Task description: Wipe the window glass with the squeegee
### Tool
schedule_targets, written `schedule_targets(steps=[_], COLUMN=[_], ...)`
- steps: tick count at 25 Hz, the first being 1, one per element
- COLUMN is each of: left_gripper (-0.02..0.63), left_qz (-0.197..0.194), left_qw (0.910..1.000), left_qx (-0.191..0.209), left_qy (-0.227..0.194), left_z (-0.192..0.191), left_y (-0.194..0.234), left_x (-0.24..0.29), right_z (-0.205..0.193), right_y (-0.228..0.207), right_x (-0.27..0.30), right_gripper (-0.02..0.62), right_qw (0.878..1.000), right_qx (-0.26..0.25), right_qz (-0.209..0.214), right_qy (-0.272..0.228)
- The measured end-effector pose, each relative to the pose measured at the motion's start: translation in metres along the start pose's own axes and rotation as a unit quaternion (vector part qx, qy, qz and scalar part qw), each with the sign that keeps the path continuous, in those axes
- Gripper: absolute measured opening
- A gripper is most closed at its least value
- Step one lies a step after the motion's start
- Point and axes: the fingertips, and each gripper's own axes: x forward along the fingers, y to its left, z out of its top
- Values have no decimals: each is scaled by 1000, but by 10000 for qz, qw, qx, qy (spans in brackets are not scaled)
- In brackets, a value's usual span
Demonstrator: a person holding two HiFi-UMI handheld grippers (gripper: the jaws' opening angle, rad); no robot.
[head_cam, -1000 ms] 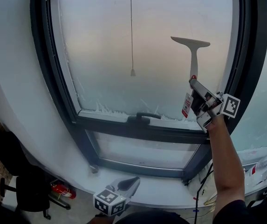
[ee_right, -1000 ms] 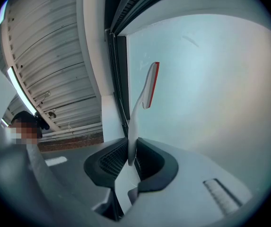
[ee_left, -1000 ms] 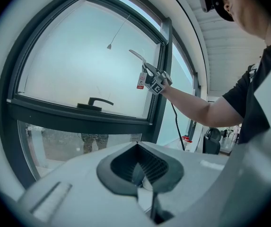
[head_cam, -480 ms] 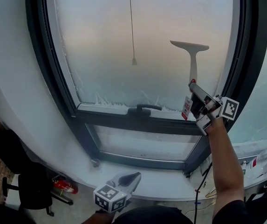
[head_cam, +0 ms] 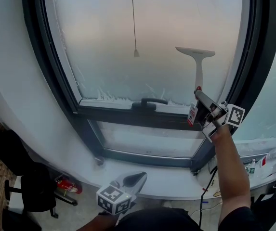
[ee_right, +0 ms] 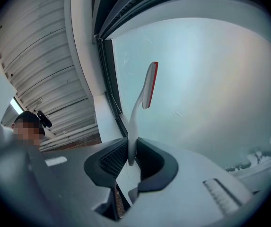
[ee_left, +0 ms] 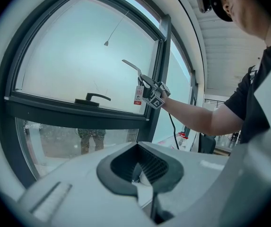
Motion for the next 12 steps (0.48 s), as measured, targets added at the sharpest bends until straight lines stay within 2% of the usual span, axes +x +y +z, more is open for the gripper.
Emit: schedule_targets(steps=[12], left_gripper=[0], left_qz=[-27], left_qw=[9999], left_qx=[-63], left_qy=[92], left_z=[-7], left_y=[-1], left_x=[2], right_z=[-51], right_y=[-28], right_x=[-34], right_gripper=[80], right_qw=[9982], right_qx=[563], right_qz=[-196], right_qy=[-113])
